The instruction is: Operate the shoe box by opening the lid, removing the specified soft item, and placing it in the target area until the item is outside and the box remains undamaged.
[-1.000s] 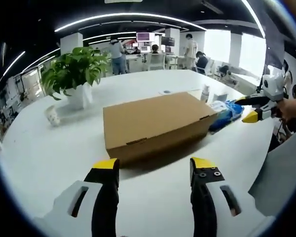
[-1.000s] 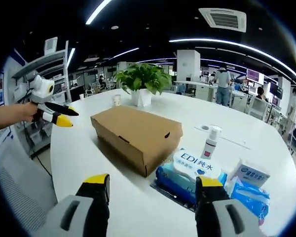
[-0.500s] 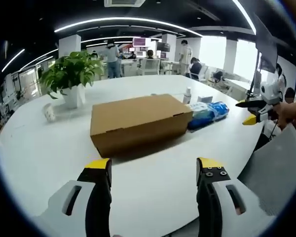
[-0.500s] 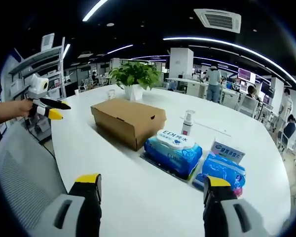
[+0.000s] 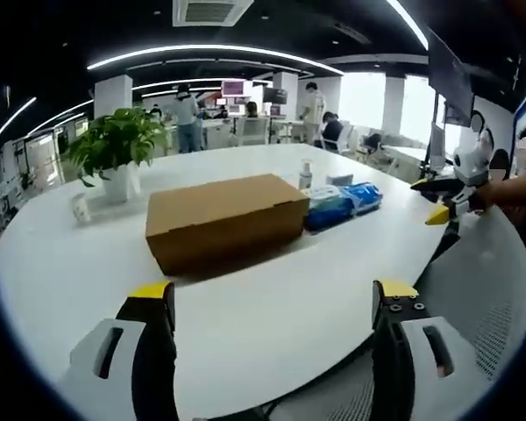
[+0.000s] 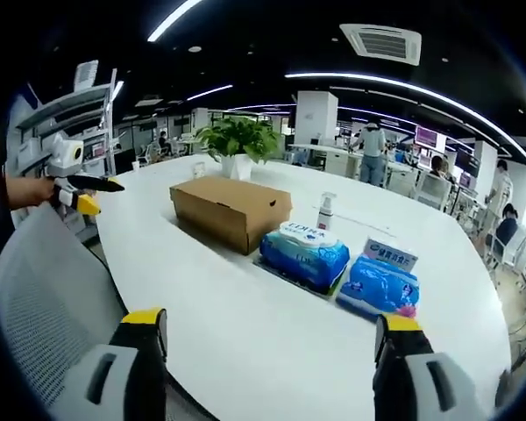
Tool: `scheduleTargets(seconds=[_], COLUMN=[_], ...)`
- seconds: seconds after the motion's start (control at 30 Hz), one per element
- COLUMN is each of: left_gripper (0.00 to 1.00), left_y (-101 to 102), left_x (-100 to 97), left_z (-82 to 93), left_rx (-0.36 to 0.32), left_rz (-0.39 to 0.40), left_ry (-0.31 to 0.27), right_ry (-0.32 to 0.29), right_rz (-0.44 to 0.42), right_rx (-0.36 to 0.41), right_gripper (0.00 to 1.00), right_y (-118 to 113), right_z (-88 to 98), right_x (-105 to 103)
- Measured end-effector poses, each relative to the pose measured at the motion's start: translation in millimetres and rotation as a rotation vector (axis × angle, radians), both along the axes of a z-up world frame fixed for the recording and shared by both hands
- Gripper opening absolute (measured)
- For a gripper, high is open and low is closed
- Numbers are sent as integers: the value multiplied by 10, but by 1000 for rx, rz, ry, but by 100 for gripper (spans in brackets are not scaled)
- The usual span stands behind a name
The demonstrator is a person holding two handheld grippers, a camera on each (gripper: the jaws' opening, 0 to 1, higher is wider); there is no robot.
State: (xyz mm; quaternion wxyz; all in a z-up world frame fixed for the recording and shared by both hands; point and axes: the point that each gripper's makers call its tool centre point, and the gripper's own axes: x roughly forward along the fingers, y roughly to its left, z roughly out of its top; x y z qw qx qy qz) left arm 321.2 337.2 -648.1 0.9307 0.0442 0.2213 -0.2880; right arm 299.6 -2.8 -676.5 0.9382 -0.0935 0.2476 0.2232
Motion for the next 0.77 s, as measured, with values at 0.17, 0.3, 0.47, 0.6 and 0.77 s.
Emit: scheduleTargets(seconds=[0.17,0.3,0.47,0.6,0.77], left_gripper=[99,99,99,99,99], left_y=[94,125,148,145,145], left_x=[-51,-94,-110,-108,-109], left_z=[-36,-94,-94,-92,-102], left_rx=[10,23,21,22,48], left_rz=[31,38,55,54,44], left_ry=[1,19,15,13,9], right_ry=[-33,-23,-29,-24,-30], right_rz=[-39,-47,-44,-42,-40], right_rx=[34,36,26,21,15], right_gripper=[99,99,99,99,99], right_y=[-49,-57,-50,-51,-51], right_z=[63,29,39,22,29], right_x=[-67,-113,-148,-159,-155])
